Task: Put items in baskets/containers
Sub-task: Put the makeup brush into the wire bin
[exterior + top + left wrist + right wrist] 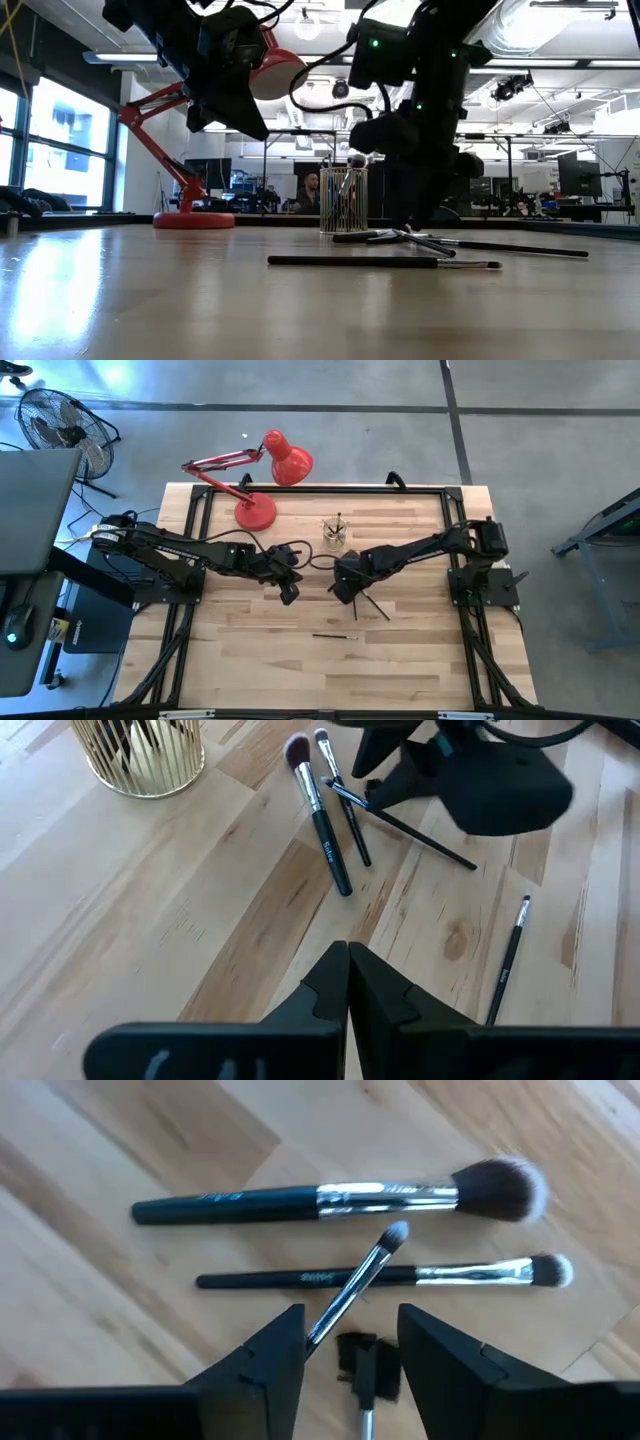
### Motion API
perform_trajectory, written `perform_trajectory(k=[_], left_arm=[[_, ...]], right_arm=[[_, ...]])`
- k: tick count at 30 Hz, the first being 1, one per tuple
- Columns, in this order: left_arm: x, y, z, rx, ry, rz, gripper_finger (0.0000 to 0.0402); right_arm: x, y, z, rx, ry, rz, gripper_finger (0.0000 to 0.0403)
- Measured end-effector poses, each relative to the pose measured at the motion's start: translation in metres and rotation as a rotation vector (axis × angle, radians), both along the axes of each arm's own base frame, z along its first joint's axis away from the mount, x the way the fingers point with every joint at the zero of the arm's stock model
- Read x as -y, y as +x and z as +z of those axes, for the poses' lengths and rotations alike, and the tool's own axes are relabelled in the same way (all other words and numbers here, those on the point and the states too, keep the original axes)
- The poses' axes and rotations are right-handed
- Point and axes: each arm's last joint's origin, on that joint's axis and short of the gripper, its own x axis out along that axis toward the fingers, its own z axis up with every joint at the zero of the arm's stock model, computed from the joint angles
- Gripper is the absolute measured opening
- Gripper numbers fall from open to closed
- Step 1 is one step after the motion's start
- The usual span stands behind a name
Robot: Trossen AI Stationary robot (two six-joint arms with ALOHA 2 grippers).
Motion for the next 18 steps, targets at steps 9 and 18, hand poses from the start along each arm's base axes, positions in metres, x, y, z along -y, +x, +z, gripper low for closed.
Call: perform_trajectory(k=[9,18], left_arm=[[0.0,0.0,0.0,0.0,0.0,0.001,0.0],[0.0,0.0,0.0,0.0,0.0,0.001,0.0]], right_arm=[[0.007,0.001,-0.013,-0.043,0.008,-0.01,0.0107],[0.011,0.002,-0.017,-0.059,-0.001,0.013,0.0038]])
